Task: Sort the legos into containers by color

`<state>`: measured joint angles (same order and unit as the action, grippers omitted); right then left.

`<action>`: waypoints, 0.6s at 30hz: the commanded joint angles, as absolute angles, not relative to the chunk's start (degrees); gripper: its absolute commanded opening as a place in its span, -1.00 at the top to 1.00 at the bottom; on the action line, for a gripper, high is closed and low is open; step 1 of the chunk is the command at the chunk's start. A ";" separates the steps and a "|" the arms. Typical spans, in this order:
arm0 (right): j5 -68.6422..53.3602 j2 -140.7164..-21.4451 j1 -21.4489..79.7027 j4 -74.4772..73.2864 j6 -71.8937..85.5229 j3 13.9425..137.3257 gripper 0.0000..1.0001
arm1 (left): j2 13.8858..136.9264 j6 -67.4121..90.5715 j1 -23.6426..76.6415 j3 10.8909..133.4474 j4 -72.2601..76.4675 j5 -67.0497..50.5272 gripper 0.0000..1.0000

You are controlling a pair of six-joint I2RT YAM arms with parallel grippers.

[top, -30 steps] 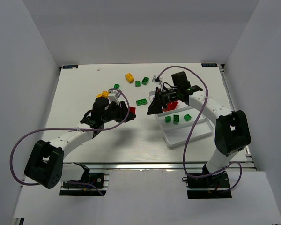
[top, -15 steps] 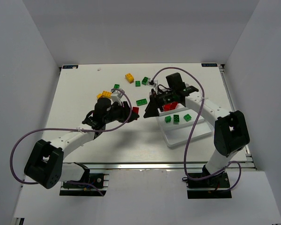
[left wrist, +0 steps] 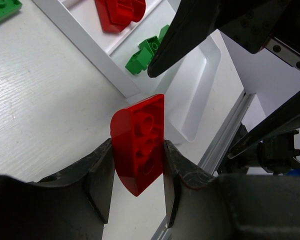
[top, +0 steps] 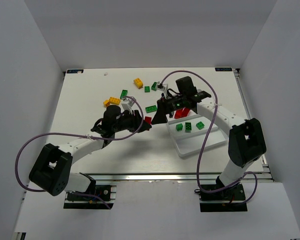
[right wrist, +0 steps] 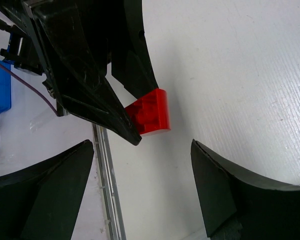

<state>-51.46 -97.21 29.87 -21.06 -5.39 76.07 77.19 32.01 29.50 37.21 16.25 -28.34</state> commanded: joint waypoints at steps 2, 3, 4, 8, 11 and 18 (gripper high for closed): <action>-51.94 -95.44 30.15 -17.40 -2.37 76.46 -0.65 | 77.25 32.43 29.97 36.92 20.21 -32.43 0.46; -51.86 -95.62 30.15 -17.23 -2.20 76.73 -0.65 | 77.26 32.52 29.88 36.74 20.65 -33.56 0.46; -51.68 -95.89 30.15 -17.23 -2.20 76.82 -0.64 | 77.17 32.61 29.88 36.22 21.18 -34.10 0.46; -50.10 -97.12 30.15 -17.75 -2.37 77.96 -0.60 | 76.55 33.13 29.88 35.25 23.11 -35.42 0.46; -49.57 -97.56 30.15 -17.58 -1.06 78.22 -0.59 | 76.03 33.75 29.88 34.46 24.34 -35.68 0.46; -49.75 -98.61 30.23 -15.73 4.74 77.87 -0.54 | 76.29 34.54 29.97 34.19 25.93 -35.95 0.46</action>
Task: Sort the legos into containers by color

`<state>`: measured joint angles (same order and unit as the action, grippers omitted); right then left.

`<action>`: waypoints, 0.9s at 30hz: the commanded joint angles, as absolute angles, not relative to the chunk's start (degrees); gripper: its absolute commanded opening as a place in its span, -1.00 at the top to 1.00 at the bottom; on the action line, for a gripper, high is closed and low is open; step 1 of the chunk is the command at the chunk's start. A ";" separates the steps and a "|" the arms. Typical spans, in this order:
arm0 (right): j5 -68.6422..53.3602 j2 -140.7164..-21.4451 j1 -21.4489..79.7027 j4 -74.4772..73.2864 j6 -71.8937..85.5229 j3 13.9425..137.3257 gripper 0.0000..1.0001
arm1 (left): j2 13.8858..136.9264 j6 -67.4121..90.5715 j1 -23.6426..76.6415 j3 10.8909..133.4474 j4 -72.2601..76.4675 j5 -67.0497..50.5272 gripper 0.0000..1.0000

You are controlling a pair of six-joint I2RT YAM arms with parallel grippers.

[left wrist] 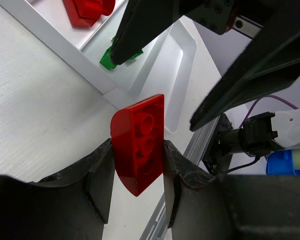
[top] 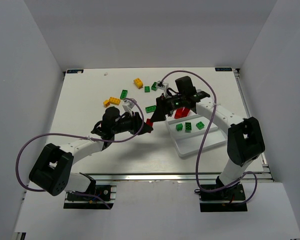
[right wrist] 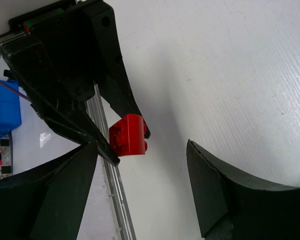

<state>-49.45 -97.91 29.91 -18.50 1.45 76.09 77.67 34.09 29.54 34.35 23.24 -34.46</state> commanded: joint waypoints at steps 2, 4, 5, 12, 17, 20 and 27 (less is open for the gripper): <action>-50.01 -99.40 30.32 -15.47 5.79 77.96 -0.51 | 76.29 34.54 29.97 34.45 26.02 -35.95 0.46; -50.45 -99.93 30.32 -15.12 6.50 78.05 -0.48 | 76.29 34.54 29.97 34.80 26.10 -35.95 0.46; -50.71 -100.54 30.32 -14.94 7.20 78.13 -0.46 | 76.46 34.54 29.97 34.89 26.10 -36.03 0.46; -52.91 -102.57 30.32 -13.89 9.14 78.66 -0.15 | 76.29 34.54 30.06 35.24 25.93 -36.21 0.45; -56.16 -102.92 30.32 -12.66 10.46 78.84 0.27 | 76.11 34.45 30.06 35.07 25.93 -35.77 0.40; -57.56 -103.09 30.24 -12.31 10.63 79.01 0.41 | 76.20 34.37 30.06 35.07 26.02 -35.16 0.34; -59.24 -102.92 30.32 -12.04 10.90 79.72 0.76 | 76.38 33.84 30.06 36.03 25.14 -33.14 0.00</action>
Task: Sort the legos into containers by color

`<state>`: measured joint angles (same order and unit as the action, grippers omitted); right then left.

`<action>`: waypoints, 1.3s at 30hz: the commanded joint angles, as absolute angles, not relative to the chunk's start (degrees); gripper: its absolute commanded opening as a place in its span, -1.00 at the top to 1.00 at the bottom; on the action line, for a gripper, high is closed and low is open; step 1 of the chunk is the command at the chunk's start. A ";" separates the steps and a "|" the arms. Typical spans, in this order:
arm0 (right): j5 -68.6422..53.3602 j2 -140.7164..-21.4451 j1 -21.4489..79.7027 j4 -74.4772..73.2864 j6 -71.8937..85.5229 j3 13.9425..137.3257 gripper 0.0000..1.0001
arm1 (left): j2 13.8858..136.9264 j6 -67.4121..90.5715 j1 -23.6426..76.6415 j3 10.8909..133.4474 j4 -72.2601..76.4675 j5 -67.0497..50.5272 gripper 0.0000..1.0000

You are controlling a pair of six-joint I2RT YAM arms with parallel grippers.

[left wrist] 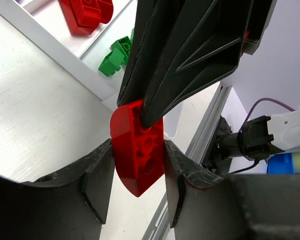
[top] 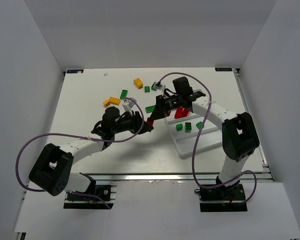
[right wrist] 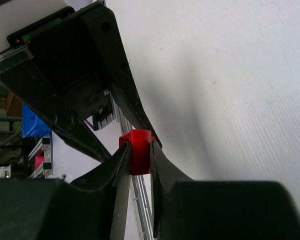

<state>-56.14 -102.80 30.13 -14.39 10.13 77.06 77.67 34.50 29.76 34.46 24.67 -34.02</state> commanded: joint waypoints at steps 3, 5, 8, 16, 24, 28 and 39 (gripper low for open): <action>-59.41 -102.57 30.32 -11.95 10.72 79.54 0.88 | 76.38 33.58 30.06 36.30 24.79 -31.99 -0.19; -59.15 -102.31 30.24 -11.95 10.37 79.37 0.90 | 76.29 33.40 30.06 36.47 24.08 -31.12 -0.32; -58.36 -101.78 30.23 -12.13 9.15 78.93 0.92 | 76.12 33.05 30.06 36.65 23.47 -30.50 -0.47; -52.48 -100.11 29.19 -14.85 5.01 78.31 0.96 | 75.67 31.64 30.06 37.61 21.19 -29.36 -0.68; -43.70 -98.09 21.72 -16.34 2.03 77.25 0.98 | 72.69 26.64 29.88 40.60 11.97 -23.56 -0.76; -39.74 -97.65 14.70 -17.31 -0.52 77.34 0.99 | 69.09 25.40 29.09 40.78 7.83 -16.64 -0.84; -18.38 -95.98 4.57 -15.48 -13.97 73.48 1.00 | 71.17 30.23 23.65 46.31 -11.13 2.81 -0.96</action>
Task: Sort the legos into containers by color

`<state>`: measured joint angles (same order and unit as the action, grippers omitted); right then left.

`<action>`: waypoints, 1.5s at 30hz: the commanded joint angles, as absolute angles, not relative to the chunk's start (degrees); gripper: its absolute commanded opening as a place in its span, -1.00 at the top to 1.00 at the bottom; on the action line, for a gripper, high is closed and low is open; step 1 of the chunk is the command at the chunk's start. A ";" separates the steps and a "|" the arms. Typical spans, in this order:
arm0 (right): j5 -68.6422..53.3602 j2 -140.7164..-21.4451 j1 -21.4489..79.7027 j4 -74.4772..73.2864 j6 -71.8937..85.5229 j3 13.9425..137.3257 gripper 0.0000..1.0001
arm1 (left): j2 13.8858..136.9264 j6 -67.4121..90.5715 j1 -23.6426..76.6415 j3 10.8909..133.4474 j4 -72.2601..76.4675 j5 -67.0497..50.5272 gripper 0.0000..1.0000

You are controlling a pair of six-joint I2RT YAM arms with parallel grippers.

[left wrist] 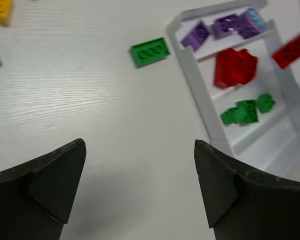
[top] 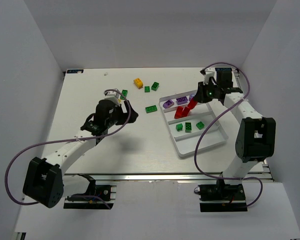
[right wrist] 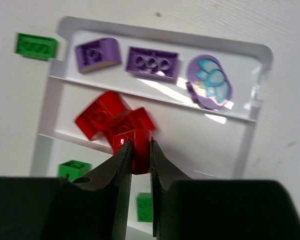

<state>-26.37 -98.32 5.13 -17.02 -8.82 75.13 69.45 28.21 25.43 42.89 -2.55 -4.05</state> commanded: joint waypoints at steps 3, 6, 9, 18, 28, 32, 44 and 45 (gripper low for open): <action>-15.22 -96.76 4.13 -13.89 -14.76 72.42 0.97 | 74.52 30.50 21.19 49.74 -15.89 2.99 -0.96; -13.19 -98.78 4.13 -13.53 -14.85 73.56 0.94 | 75.76 30.58 19.17 51.33 -18.18 4.91 -0.96; -10.55 -100.81 4.13 -13.80 -15.38 74.53 0.75 | 76.64 30.67 17.93 52.99 -20.99 6.76 -0.96; -11.69 -103.01 4.13 -13.18 -16.79 75.76 -0.22 | 87.00 27.60 16.61 62.73 -31.54 15.20 -0.90; -26.34 -93.79 3.61 -12.50 -29.17 72.17 -0.79 | 100.80 22.77 14.68 72.50 -36.74 20.65 -0.49; -39.69 -89.91 3.60 -15.35 -32.60 69.78 -0.79 | 104.41 21.45 13.27 74.97 -36.65 20.13 -0.55; -45.44 -89.03 3.60 -16.96 -30.76 69.08 -0.66 | 111.71 19.60 10.55 77.79 -35.16 12.49 -0.01; -45.35 -89.03 3.60 -17.05 -30.67 69.08 -0.66 | 111.71 19.69 10.46 77.44 -34.98 12.22 0.05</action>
<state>-43.09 -89.71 3.81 -16.62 -30.26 69.41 112.25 20.25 10.87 76.71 -35.33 14.92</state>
